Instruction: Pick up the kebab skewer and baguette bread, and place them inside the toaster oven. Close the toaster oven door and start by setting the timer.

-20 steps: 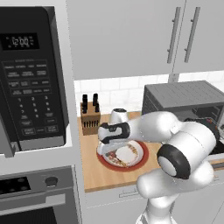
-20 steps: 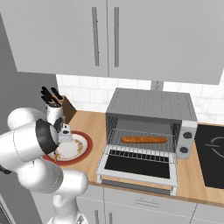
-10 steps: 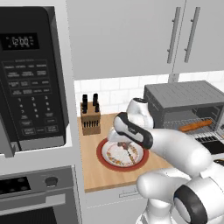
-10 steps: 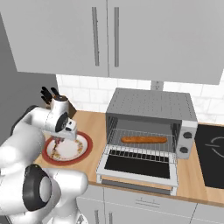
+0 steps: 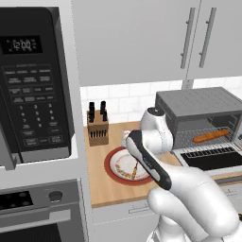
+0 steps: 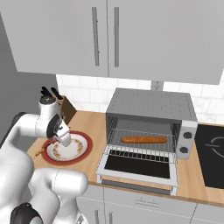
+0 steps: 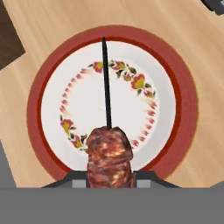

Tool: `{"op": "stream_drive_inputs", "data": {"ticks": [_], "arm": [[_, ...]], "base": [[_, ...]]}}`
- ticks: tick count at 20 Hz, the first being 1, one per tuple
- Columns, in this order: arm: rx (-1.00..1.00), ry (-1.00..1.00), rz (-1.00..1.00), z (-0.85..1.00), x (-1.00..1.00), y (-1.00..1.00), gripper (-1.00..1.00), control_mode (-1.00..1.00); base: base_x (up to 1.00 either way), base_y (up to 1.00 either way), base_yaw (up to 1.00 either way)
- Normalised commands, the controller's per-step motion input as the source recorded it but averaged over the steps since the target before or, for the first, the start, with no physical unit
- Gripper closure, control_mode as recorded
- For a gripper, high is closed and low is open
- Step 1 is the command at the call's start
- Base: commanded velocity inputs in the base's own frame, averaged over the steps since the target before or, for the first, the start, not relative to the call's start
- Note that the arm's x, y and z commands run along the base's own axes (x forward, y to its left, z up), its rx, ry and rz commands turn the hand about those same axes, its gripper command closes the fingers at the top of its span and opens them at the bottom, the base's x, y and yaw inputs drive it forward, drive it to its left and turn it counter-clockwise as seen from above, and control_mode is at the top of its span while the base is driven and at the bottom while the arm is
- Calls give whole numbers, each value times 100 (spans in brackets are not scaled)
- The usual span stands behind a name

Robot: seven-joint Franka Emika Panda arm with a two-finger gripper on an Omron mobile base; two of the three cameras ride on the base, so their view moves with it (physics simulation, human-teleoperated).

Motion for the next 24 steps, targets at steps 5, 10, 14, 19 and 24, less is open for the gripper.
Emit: {"op": "stream_drive_inputs", "data": {"ticks": [5, 10, 14, 19, 24], "arm": [[11, 0, -69, 40, -2, -60, 100, -100], [22, 0, -31, 46, 0, -99, 100, -100], [14, -1, -30, 5, -17, -94, 100, -100], [17, -8, -9, 2, 0, -100, 100, -100], [7, -1, -5, 14, 0, -83, 100, -100]], "base": [[0, 0, 0], [0, 0, 0], [0, 0, 0], [0, 0, 0], [0, 0, 0]]}}
